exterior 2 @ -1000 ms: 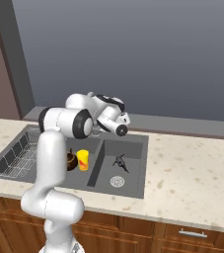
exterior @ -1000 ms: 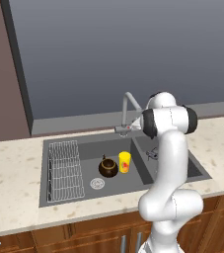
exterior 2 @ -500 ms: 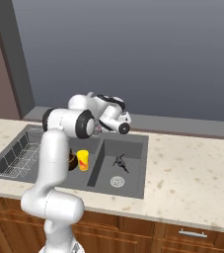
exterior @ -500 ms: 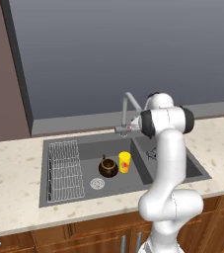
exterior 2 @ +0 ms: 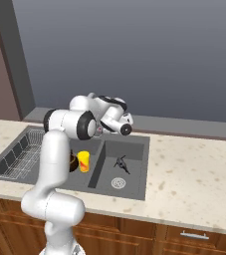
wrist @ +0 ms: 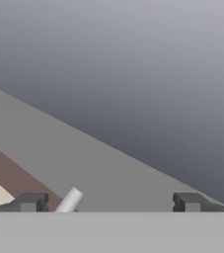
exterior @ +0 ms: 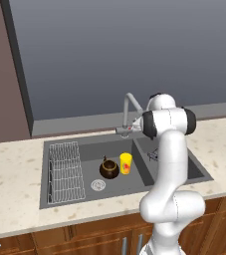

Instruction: Pick the teapot and cup and place them in the sink. Then turn on the water.

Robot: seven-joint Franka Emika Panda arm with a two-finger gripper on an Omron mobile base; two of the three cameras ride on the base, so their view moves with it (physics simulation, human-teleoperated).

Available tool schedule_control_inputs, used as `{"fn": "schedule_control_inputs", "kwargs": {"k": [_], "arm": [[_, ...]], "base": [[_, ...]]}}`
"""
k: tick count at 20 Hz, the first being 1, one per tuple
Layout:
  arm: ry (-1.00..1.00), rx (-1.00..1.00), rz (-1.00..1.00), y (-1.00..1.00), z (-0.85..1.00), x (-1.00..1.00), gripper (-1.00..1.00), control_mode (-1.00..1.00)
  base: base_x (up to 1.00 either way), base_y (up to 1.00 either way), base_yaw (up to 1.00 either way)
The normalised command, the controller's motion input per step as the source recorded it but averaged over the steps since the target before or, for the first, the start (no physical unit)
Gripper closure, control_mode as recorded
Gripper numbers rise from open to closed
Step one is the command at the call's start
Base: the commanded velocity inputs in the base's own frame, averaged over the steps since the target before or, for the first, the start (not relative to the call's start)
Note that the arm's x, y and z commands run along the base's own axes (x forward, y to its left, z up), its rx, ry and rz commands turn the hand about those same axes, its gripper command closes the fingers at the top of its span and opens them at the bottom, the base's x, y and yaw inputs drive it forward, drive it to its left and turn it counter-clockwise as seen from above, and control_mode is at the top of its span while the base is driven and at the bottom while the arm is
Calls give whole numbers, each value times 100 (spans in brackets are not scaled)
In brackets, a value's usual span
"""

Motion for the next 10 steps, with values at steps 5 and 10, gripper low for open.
{"fn": "schedule_control_inputs", "kwargs": {"k": [5, 10], "arm": [[1, 0, -5, -84, -19, -20, -100, -100], [8, 0, -11, -76, -13, -13, -100, -100]], "base": [[0, 0, 0], [0, 0, 0]]}}
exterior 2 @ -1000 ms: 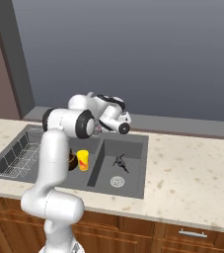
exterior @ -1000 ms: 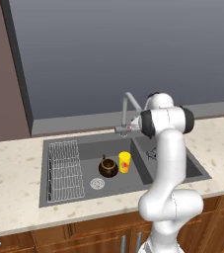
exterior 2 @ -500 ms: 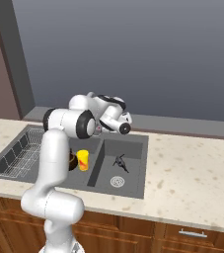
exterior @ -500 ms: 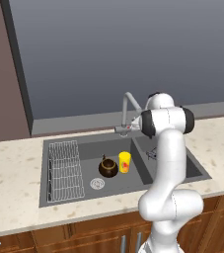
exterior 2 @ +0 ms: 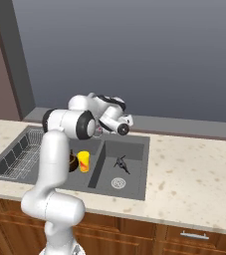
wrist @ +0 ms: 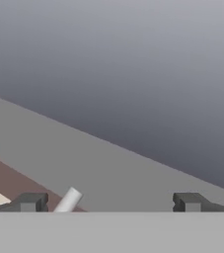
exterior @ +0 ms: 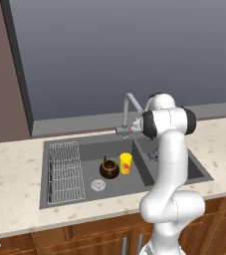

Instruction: Pick the teapot and cup and place them in the sink. Then turn on the water.

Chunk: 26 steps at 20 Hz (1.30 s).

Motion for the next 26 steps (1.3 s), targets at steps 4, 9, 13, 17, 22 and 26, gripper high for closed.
{"fn": "schedule_control_inputs", "kwargs": {"k": [4, 9, 13, 17, 22, 26], "arm": [[8, 0, -11, -89, -13, -9, -100, -100], [8, 0, -10, -100, -20, -3, -100, -100], [5, 0, -8, -100, -31, -4, -100, -100], [2, 1, -6, -100, -36, -11, -100, -100], [0, 9, -3, -100, -39, -9, -100, -100], [0, 11, -2, -100, -30, -2, -100, -100]], "base": [[0, 0, 0], [0, 0, 0], [0, 0, 0], [0, 0, 0], [0, 0, 0], [0, 0, 0]]}}
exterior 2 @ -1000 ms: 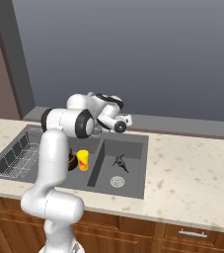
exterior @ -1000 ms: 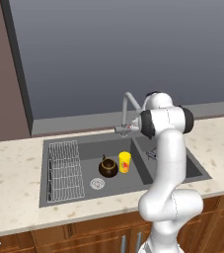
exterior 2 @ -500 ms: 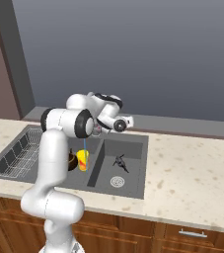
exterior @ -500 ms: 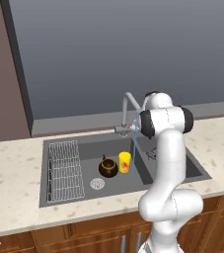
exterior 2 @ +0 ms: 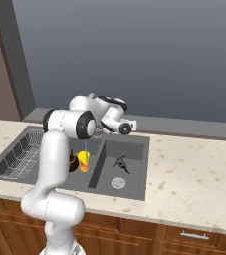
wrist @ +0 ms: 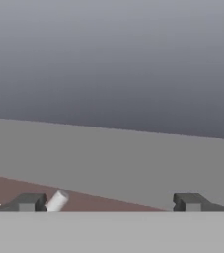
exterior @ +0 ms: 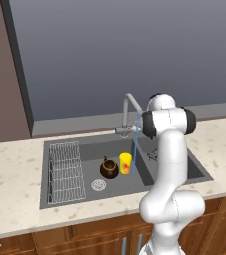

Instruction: Pick the teapot and cup and place them in the sink. Then turn on the water.

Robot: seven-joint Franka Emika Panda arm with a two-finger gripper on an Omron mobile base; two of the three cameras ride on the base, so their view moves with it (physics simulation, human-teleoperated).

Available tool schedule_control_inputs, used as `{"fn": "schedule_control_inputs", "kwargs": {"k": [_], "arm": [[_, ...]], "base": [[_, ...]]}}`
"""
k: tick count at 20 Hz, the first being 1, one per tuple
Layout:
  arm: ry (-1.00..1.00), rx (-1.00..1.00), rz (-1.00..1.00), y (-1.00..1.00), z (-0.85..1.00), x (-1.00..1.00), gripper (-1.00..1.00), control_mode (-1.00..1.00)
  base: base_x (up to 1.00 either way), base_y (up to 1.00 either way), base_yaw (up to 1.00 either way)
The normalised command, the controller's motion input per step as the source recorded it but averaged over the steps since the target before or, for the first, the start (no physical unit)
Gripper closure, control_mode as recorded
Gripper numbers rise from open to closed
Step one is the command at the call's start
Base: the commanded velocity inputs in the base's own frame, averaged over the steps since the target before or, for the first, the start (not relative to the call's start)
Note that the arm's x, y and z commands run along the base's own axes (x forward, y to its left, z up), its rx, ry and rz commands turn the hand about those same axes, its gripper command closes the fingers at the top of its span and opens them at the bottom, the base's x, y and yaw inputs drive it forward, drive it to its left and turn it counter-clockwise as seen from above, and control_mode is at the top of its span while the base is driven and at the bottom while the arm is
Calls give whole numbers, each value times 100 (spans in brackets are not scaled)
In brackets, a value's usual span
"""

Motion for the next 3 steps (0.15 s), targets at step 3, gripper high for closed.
{"fn": "schedule_control_inputs", "kwargs": {"k": [3], "arm": [[0, 11, -2, -100, -30, 0, -100, -100]], "base": [[0, 0, 0]]}}
